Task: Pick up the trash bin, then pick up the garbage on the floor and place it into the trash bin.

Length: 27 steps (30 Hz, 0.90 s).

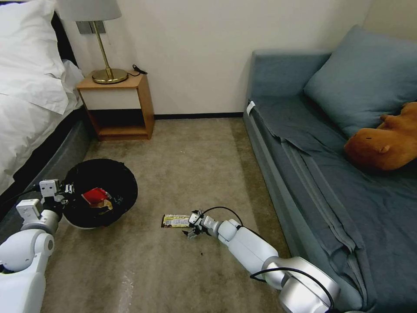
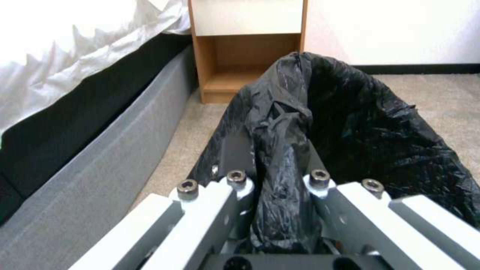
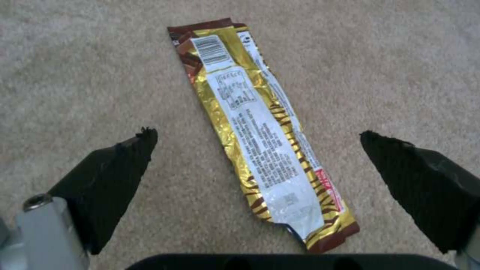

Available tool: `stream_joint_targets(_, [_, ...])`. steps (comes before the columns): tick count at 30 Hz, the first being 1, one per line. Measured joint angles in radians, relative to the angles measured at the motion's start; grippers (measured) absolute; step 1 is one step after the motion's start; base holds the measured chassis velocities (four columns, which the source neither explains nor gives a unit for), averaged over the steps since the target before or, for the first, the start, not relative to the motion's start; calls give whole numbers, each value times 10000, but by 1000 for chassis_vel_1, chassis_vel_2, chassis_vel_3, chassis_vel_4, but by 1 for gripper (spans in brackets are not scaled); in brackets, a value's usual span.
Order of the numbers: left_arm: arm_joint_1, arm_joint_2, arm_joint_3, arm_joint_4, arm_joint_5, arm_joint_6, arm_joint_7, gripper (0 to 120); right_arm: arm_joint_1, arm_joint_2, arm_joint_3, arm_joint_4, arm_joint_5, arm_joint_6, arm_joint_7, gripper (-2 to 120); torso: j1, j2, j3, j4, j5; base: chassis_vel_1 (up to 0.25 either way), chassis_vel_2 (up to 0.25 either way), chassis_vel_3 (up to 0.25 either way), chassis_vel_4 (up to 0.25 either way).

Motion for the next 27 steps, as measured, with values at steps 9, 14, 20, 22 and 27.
stream_joint_targets(9, [-30,-72,17,54,89,-23,21,6,-108,0,33,77,-21,51,-22,100,0,0,0,0,0,0,0,0,0])
stream_joint_targets(14, [-44,-104,23,48,115,-23,24,6,-141,0,35,110,-24,86,-32,100,0,0,0,0,0,0,0,0,0])
stream_joint_targets(20, [-67,-148,37,64,168,-31,40,6,-145,0,33,148,-25,97,-40,100,0,0,0,-1,0,-16,19,24,-23])
stream_joint_targets(22, [-110,-150,47,101,185,-31,42,6,-145,0,3,187,-25,103,-54,100,0,0,0,-1,0,-19,9,26,-20])
stream_joint_targets(27, [-152,-144,61,137,192,-32,46,6,-167,0,-49,313,-20,110,-107,100,0,0,0,0,0,0,0,0,0])
